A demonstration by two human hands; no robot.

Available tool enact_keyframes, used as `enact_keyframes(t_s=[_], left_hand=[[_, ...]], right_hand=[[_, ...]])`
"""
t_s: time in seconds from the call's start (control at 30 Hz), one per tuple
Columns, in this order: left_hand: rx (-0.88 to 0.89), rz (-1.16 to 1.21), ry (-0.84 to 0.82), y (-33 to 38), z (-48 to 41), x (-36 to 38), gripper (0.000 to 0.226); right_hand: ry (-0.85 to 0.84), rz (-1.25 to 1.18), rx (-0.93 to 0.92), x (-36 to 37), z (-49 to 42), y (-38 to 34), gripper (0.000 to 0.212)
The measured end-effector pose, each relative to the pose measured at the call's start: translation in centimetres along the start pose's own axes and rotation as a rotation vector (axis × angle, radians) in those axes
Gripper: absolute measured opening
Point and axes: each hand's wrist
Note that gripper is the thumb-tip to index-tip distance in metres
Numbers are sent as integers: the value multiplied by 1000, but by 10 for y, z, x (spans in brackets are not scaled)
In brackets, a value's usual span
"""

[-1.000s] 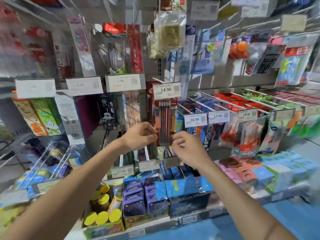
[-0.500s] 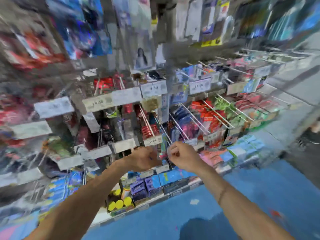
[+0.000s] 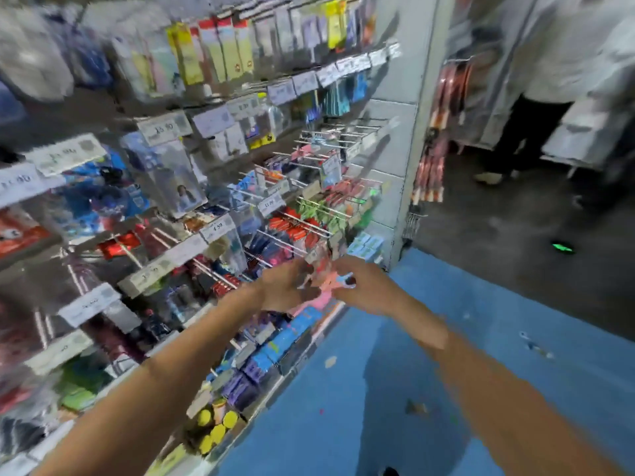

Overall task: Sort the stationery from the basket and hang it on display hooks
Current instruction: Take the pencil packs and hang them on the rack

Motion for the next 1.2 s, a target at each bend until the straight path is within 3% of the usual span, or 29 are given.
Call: enact_keyframes(t_s=[0.17,0.43,0.8,1.07,1.2], left_hand=[[210,-65,-39,108,-19,29,73],[590,-122,-226,337,-47,149,55],[1103,-337,-673,663,83,392,54],[1408,-609,-924,786,190,499,59],[1498,-694,-997,819,218,532,60]], right_hand=[[252,-15,175,-44,113,36,45],[659,-78,557,-90,349,128,34],[1019,-308,1098,-60,739,190,46],[1296,-423,1397,-1,900,169,34],[1609,-497,1484,17,939,163,18]])
Point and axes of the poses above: each hand's wrist, its own z-axis away from the middle knuckle, its own x-axis out of the palm, y = z × x, and after that the axes turned 8 degrees about -y, right-handed
